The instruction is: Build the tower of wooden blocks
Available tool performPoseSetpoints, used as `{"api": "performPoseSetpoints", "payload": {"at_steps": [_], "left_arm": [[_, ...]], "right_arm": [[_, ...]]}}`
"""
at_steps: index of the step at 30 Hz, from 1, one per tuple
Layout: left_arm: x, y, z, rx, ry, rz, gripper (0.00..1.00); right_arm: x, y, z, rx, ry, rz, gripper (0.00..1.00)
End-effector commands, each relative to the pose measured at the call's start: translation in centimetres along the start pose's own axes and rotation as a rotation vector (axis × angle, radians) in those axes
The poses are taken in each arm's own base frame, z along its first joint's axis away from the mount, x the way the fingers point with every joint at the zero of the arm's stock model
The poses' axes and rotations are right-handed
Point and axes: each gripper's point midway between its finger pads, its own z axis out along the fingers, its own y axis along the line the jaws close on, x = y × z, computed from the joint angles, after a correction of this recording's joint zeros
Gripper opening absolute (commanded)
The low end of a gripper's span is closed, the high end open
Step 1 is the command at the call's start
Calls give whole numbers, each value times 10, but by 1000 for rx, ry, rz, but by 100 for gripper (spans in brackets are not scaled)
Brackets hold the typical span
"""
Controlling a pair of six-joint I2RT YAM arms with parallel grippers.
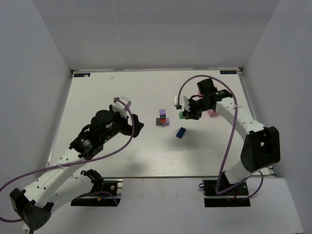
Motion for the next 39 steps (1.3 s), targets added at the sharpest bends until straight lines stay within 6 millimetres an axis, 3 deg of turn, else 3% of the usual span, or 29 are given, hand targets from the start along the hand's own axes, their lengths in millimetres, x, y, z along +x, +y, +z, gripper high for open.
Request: {"api": "performPoseSetpoints", "payload": {"at_steps": [1,3,5,6,8,9,14,18,26,39], "left_arm": [[-10,0,-5,1,-51,8,95],[-10,0,-5,1,-51,8,95],[-10,1,-5,1,-51,19,95],[-10,2,-5,-8,-52,19,95],[-10,2,-5,-8,-52,19,95],[-10,2,-5,-8,-52,19,95],[-13,5,-7,-25,-64,27,95],[-15,5,-10,-22,-84,27,95],[-15,5,-10,-22,-84,27,95],[-15,3,-10,-13,-82,27,95]], "right_arm": [[-43,-21,-5,35,-71,74,0],[-51,-17,7,-14,-63,93,0],[-77,-31,1,5,-83,81,0],[-82,-36,9,-6,-81,75,0],[-92,-46,3,20,-69,59,0],[-92,-44,16,-9,-58,56,0],[-97,-47,32,-47,-26,62,0],[-112,-42,45,-71,-28,45,0],[-114,-44,62,-85,23,46,0],[-103,-45,69,-94,103,65,0]]}}
